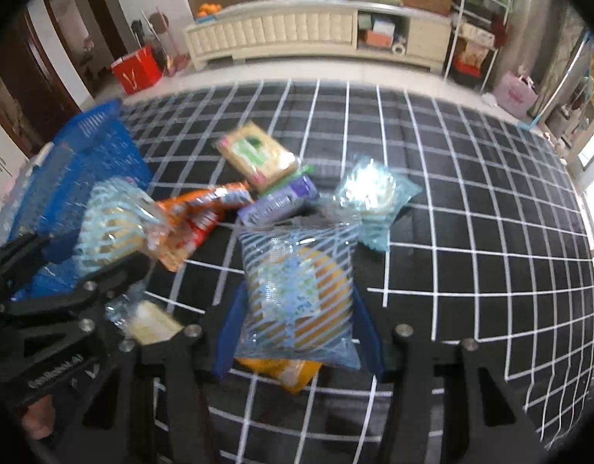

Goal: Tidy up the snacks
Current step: 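Grasp a blue-striped bread bag with the left gripper while the right grasps another, then drop the blue-striped bread bags into the blue basket with both grippers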

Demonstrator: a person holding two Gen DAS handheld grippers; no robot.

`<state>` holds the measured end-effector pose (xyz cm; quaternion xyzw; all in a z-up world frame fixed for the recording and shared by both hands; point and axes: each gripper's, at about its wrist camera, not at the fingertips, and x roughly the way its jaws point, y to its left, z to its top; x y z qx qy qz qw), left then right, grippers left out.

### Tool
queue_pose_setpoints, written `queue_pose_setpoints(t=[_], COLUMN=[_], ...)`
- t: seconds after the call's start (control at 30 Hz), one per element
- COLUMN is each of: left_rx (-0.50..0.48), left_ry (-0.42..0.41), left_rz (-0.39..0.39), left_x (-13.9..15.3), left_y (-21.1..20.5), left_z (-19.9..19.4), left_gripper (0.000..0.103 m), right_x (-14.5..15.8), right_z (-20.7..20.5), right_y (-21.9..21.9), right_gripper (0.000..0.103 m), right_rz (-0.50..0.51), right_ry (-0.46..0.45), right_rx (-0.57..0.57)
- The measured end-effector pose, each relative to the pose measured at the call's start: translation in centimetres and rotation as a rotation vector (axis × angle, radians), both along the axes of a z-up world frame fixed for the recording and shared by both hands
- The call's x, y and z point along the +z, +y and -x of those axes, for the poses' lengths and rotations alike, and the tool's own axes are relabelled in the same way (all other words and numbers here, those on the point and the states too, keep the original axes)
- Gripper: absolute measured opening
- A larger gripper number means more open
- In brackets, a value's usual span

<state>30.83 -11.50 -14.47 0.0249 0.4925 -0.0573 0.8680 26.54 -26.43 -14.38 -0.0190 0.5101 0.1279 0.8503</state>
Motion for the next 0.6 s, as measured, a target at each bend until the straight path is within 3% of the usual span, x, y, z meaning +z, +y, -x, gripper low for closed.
queue_pose_setpoints(t=[0.33,0.6], left_rx=[0.016,0.051], left_ry=[-0.129,-0.175], left_rz=[0.029,0.021], left_x=[7.7,10.2], left_y=[3.5,8.3], left_z=[5.1,8.2], left_gripper=[0.056,0.056], right_x=[7.9,11.0], right_z=[4.6,6.6], right_y=[2.9,9.0], right_gripper=[0.058,0.058], right_rz=[-0.041,-0.036], right_ry=[-0.122,-0.198], right_rx=[0.018,0.11])
